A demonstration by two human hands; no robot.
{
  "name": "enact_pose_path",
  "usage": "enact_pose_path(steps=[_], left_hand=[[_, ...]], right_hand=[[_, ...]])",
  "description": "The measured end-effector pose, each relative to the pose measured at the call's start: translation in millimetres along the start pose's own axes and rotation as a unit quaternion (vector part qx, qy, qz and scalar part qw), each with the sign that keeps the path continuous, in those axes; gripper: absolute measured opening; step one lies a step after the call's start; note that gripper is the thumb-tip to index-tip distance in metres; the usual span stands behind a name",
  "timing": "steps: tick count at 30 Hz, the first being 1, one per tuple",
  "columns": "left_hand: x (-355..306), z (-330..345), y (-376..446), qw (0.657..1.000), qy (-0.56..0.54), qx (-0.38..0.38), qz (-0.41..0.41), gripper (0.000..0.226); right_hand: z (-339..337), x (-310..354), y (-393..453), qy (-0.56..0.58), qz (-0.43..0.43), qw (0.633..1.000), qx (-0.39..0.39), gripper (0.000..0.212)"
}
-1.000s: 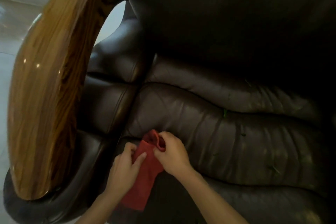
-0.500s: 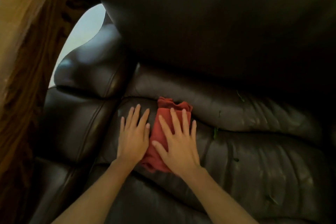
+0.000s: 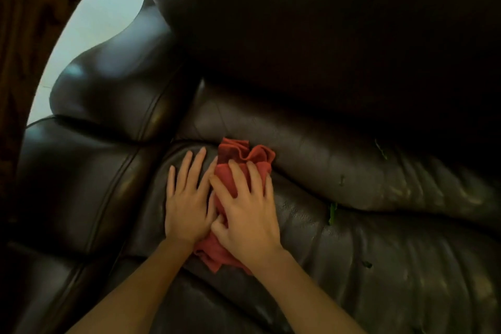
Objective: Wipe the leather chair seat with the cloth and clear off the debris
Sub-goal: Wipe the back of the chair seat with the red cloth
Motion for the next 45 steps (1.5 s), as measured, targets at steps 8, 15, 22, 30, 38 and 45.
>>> enact_pose_path(steps=[8, 15, 22, 30, 38, 45], left_hand=[[-1.1, -4.5, 1.7, 1.000, -0.017, -0.010, -0.006, 0.055], [-7.1, -15.8, 2.9, 1.000, -0.010, -0.009, -0.009, 0.053], [-43.0, -34.0, 6.2, 0.999, -0.001, 0.014, -0.030, 0.056], [-102.0, -5.4, -9.5, 1.000, -0.011, 0.005, 0.022, 0.049], [-95.0, 14.1, -14.0, 0.999, 0.005, -0.037, 0.029, 0.049], [-94.8, 17.6, -14.0, 0.999, 0.010, -0.040, 0.027, 0.050]], right_hand=[[-23.5, -21.7, 2.6, -0.008, 0.030, 0.999, -0.020, 0.054], [-58.3, -72.2, -34.0, -0.027, 0.124, 0.992, -0.015, 0.054], [-93.3, -94.2, -86.9, -0.092, 0.202, 0.975, -0.007, 0.049], [-130.5, -91.6, -76.5, -0.058, 0.158, 0.979, -0.115, 0.062], [-104.9, -156.1, 41.8, -0.157, 0.138, 0.978, -0.028, 0.052], [-100.0, -193.3, -5.8, -0.176, 0.206, 0.963, 0.000, 0.080]])
Point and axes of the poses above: each hand's wrist, its own y-axis towards the middle knuckle, its own z-axis out of the palm, x = y × z, the point moved 2 cm from there along y, towards the middle knuckle, and after that the axes turned 14 degrees about -x, right-handed, at the moved point
